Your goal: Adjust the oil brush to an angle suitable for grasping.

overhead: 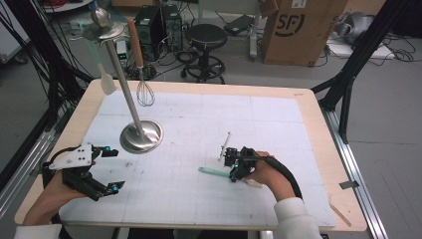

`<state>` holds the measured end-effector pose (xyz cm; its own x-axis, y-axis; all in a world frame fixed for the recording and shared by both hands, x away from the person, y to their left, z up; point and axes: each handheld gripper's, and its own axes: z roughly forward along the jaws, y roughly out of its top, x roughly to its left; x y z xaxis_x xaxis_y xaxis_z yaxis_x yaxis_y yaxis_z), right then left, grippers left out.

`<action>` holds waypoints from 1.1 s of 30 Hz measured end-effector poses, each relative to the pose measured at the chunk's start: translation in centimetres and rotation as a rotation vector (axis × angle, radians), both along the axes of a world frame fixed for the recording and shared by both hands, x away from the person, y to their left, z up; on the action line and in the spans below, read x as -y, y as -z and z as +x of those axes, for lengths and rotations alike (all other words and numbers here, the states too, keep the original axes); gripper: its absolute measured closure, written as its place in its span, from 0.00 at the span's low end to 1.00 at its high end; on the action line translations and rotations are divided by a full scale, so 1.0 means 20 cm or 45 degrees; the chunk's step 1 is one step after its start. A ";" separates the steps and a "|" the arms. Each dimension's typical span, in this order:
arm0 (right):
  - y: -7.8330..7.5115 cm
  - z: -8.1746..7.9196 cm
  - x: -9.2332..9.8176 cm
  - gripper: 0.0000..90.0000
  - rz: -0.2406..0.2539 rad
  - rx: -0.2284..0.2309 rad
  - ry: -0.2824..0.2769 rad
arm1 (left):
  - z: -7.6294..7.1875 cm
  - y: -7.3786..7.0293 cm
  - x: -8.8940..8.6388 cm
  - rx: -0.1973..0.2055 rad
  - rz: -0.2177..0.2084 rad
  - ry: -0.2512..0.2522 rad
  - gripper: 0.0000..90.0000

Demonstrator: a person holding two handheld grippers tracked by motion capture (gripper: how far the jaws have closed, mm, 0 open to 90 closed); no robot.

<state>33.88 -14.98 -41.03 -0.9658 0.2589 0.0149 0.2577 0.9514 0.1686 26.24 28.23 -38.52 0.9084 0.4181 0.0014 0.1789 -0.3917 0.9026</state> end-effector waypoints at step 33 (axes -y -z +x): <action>-0.32 -0.06 0.14 0.90 0.457 0.064 0.018 | 0.01 0.01 -0.01 -0.005 0.014 -0.008 0.02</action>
